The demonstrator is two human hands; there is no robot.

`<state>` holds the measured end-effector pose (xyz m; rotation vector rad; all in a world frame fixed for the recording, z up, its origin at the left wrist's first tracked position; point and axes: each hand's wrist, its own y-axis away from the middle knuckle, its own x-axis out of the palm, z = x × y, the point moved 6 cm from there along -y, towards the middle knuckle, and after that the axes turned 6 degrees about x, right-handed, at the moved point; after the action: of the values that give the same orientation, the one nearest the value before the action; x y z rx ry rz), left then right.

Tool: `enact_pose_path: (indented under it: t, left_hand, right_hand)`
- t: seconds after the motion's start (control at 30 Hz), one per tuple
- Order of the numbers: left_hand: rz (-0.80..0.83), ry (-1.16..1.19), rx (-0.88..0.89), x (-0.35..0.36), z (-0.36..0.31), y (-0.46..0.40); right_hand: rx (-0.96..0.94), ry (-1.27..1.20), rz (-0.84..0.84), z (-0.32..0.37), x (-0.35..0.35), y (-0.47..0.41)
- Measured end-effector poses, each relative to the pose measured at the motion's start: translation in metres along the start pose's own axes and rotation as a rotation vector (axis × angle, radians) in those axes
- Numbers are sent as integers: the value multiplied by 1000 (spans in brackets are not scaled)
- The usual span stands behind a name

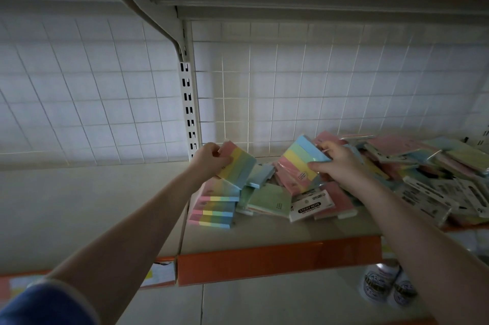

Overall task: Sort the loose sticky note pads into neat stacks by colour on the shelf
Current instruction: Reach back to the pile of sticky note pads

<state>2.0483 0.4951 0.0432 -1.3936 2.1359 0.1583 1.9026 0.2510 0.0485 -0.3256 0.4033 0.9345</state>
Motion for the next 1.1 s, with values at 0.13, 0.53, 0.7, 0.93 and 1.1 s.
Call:
enact_pose_path:
  t: [0.13,0.53,0.7,0.93,1.1]
  left_hand:
    - [-33,-36,22,-4,-3,8]
    - [-90,38,-10,0,-4,23]
    - [-122,168,-65,-3,6,35]
    - [-167,277,-72,-32,21,47]
    - [-237,314,-111,-74,45,55]
  right_hand:
    - [-24,64,109,1,3,4]
    - [48,98,174,-2,-6,12]
    - [68,60,172,-1,-8,11]
    - [175,-355,84,9,20,10]
    - [201,-482,114,39,71,13]
